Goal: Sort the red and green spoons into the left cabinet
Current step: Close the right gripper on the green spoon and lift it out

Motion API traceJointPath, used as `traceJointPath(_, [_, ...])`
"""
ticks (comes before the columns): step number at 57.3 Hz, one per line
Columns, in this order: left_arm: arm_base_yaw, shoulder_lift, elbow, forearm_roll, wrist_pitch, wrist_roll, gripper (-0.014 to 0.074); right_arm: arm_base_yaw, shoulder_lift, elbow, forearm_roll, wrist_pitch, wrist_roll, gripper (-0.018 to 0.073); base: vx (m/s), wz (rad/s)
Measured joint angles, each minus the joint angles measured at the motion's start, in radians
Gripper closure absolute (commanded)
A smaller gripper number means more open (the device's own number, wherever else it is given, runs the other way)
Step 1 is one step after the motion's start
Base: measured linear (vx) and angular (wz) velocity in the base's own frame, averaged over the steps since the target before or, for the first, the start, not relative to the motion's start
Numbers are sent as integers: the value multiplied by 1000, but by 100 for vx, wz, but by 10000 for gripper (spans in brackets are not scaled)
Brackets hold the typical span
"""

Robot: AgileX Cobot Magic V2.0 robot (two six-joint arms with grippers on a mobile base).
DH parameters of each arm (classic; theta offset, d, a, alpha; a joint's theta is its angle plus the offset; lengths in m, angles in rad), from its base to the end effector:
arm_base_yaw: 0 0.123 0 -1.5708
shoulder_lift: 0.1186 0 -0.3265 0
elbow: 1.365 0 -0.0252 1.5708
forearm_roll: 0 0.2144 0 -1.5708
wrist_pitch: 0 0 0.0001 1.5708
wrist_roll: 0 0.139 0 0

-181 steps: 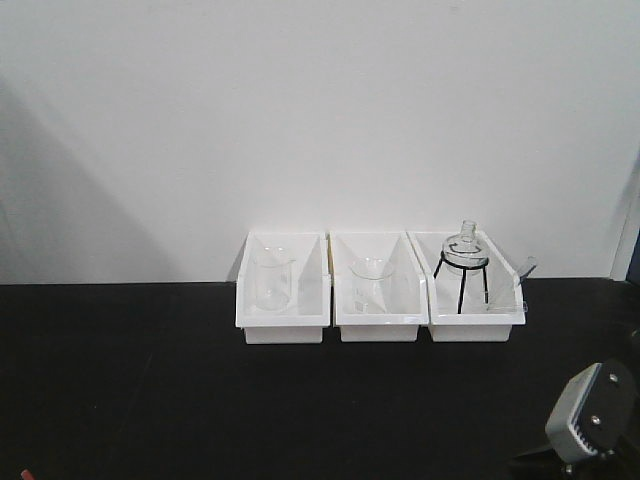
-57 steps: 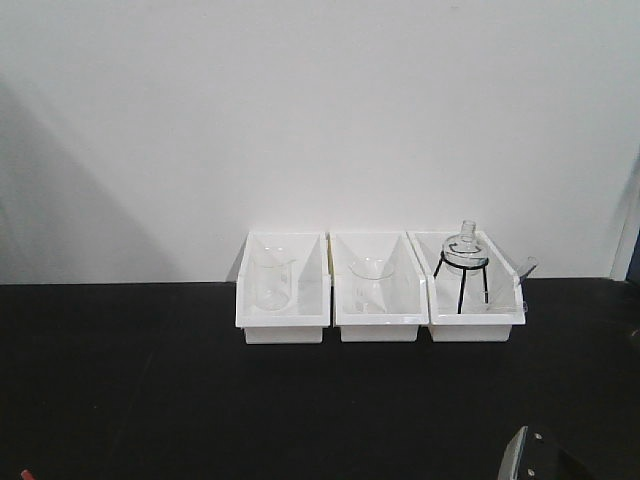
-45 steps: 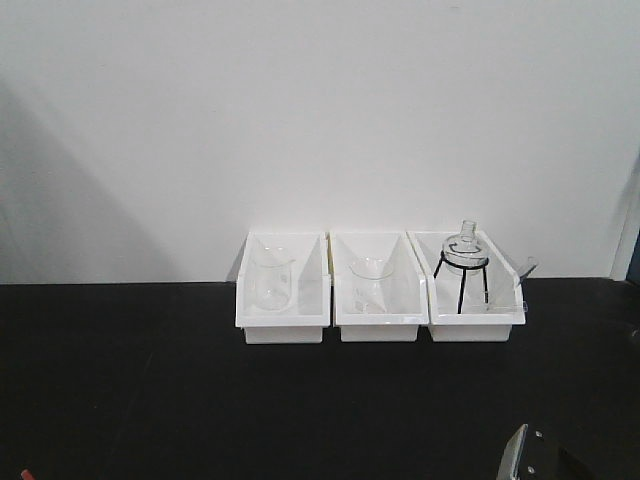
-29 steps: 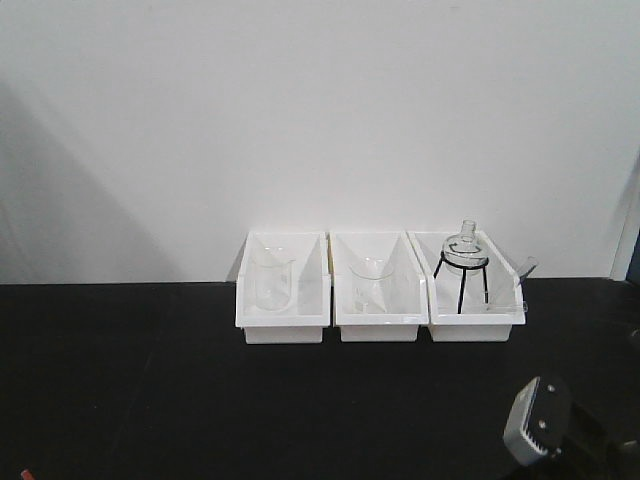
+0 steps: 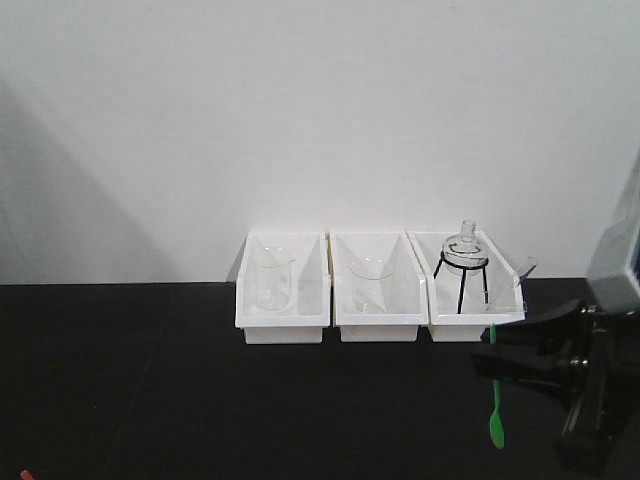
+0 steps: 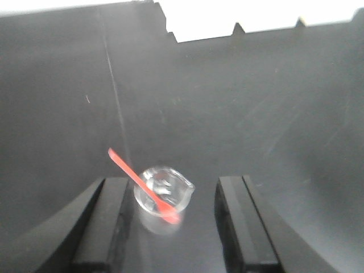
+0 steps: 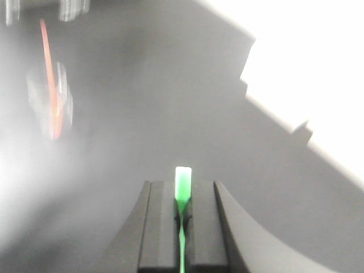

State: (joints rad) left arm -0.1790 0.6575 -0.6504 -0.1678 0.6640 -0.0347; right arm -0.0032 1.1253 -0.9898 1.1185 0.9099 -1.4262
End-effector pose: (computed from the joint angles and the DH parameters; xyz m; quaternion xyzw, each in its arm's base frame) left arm 0.0904 -0.0309 0.3185 0.0297 0.8778 -0.1266 0.4611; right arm 0.1937 0.0981 0.3950 -0.3882 0.7324 0.2083 0.5191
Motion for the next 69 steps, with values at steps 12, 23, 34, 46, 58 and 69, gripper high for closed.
traceJointPath(12, [0, 20, 149, 52, -134, -279, 122, 0, -140, -1, -29, -5, 77, 562, 0, 0])
traceJointPath(23, [0, 105, 191, 61, -302, -417, 122, 0, -210, -1, -61, -4, 96, 562, 0, 0])
traceJointPath(34, [0, 272, 188, 61, -416, -429, 122, 0, -219, -1, -82, -4, 117, 562, 0, 0])
traceJointPath(46, [0, 462, 188, 61, -534, -431, 122, 0, -219, -1, -98, -4, 120, 562, 0, 0])
traceJointPath(58, [0, 604, 188, 61, -634, -431, 122, 0, -219, -1, -131, -4, 120, 562, 0, 0])
traceJointPath(69, [0, 693, 188, 61, -745, -431, 122, 0, -219, -1, -149, -4, 120, 562, 0, 0])
